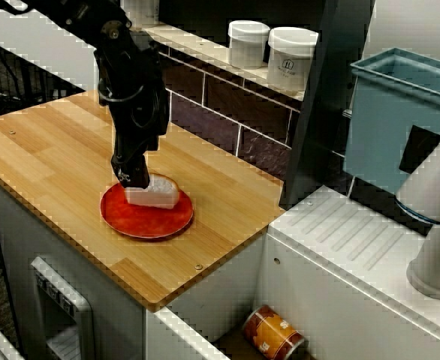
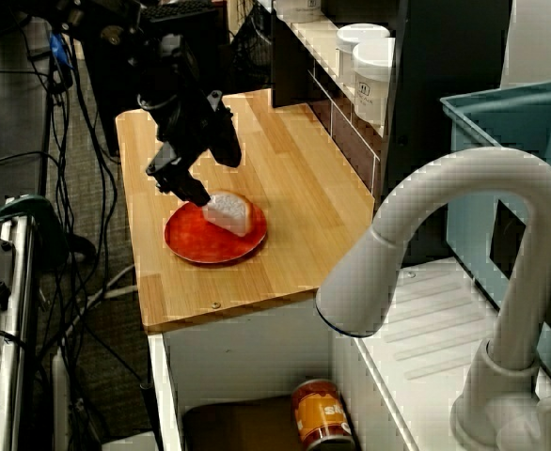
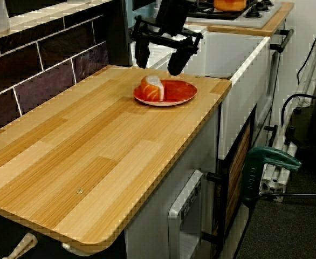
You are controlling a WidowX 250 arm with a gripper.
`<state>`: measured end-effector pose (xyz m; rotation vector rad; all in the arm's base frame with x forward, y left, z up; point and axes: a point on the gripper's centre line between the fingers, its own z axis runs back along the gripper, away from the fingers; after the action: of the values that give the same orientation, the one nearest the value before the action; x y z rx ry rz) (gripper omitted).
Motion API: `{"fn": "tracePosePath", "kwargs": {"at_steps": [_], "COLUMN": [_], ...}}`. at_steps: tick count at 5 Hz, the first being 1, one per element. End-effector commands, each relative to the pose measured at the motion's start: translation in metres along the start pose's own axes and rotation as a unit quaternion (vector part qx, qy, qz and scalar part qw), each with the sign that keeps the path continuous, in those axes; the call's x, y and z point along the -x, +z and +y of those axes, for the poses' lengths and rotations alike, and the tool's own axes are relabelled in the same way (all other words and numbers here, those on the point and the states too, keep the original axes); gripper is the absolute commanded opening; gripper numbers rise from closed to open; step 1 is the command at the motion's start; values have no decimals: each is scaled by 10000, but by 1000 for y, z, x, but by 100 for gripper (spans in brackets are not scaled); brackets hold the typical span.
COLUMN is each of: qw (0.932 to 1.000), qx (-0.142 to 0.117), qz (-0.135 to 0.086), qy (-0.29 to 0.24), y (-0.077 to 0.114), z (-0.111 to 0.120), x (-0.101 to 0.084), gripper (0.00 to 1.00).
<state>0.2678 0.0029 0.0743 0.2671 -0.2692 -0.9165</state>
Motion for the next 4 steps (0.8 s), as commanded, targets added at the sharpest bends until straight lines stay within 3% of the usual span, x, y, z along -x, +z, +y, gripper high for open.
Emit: {"fn": "tracePosePath", "kwargs": {"at_steps": [1, 2, 4], "qw": [9997, 9993, 9989], "qx": [71, 276, 370], "qz": [-168, -48, 209], "qy": [-173, -238, -211], "y": [19, 16, 7], "z": [1, -5, -12], "x": [-6, -7, -8], "gripper": [100, 100, 100]}}
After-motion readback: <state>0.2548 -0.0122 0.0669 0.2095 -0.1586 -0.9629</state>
